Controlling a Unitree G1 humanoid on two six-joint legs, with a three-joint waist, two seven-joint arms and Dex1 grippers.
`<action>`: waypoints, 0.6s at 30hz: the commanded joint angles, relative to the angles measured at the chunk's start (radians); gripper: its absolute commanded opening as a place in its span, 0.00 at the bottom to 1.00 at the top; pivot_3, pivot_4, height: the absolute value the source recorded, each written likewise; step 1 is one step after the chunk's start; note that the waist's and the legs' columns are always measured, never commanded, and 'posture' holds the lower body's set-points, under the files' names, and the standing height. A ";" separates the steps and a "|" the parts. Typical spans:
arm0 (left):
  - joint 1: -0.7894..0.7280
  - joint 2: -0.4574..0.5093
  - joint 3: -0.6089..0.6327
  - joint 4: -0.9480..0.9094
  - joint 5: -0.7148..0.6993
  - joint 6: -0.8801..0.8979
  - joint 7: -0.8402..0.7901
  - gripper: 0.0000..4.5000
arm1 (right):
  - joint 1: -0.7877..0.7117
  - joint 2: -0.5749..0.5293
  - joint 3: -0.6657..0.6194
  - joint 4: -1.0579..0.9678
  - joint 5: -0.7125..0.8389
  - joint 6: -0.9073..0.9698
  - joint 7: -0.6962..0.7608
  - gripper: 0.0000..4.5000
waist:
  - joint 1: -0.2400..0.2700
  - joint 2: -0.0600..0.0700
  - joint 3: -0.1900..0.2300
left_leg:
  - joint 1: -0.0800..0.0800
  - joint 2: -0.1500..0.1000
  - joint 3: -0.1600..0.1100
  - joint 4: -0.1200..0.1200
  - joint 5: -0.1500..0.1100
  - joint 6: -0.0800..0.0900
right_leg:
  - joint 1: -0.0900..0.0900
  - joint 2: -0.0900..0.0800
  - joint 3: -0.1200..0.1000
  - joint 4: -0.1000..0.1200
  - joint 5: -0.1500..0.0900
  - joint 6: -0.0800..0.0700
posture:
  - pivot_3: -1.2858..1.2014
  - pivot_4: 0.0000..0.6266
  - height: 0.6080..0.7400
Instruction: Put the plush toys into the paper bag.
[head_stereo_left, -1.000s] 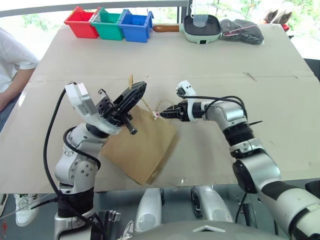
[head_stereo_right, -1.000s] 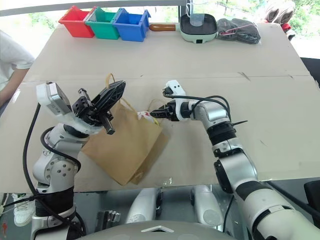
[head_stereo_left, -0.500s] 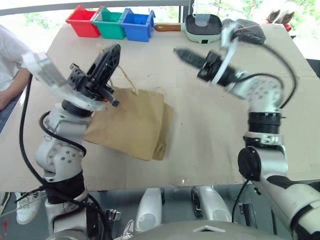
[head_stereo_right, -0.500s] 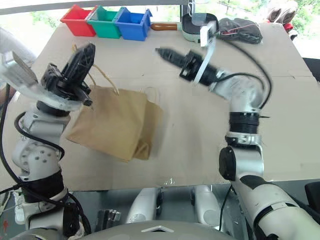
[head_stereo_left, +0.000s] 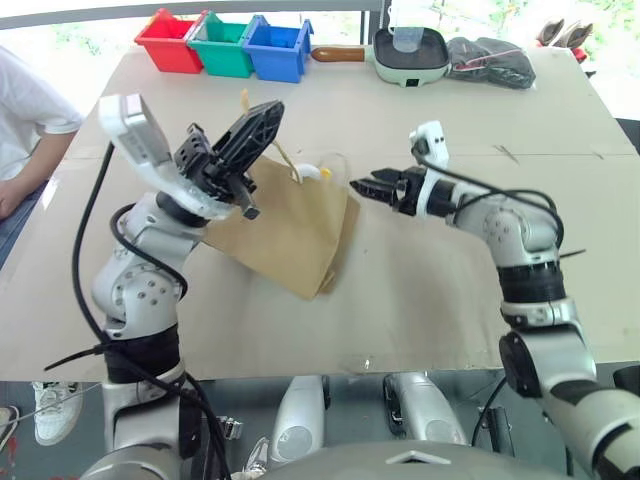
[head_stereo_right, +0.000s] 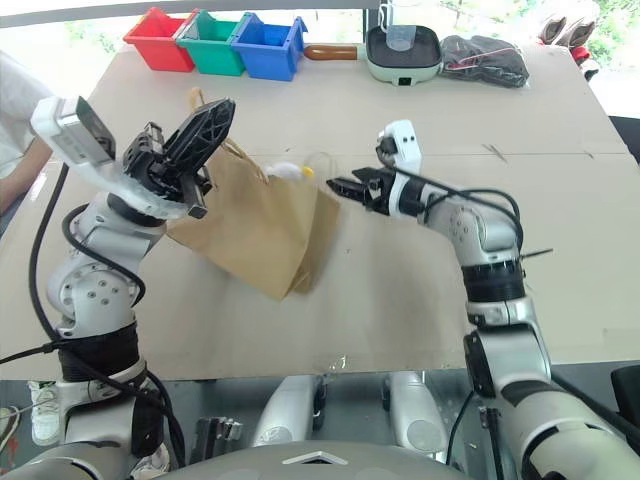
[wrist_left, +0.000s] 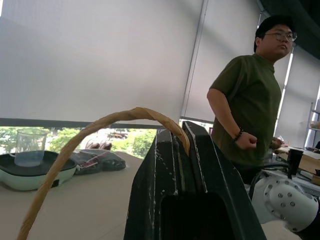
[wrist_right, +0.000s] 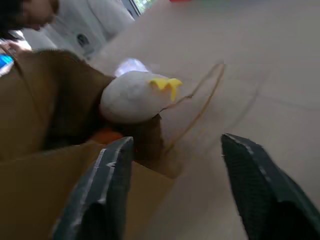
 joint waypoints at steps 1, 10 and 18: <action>-0.067 -0.028 -0.037 0.041 0.041 -0.036 -0.032 0.00 | 0.051 0.009 0.015 -0.198 0.054 -0.019 0.032 0.67 | -0.001 0.000 0.000 | 0.000 0.000 0.000 0.000 0.000 0.000 | 0.000 0.000 0.000 0.000 0.000 0.000 | 0.52 0.24 1.00; -0.217 -0.100 -0.088 0.229 0.089 -0.072 -0.166 0.00 | 0.168 -0.017 -0.017 -0.445 0.137 0.041 -0.015 0.67 | -0.006 0.000 0.000 | 0.001 0.000 0.000 0.001 0.000 0.000 | 0.000 0.000 0.000 0.001 0.000 0.000 | 0.52 0.24 1.00; -0.368 -0.121 -0.107 0.389 0.140 -0.091 -0.284 0.00 | 0.175 0.000 0.059 -0.521 0.144 0.057 -0.083 0.67 | -0.007 0.000 0.000 | 0.001 0.000 -0.001 0.000 0.000 0.000 | 0.000 0.001 0.000 0.001 0.000 0.000 | 0.52 0.24 1.00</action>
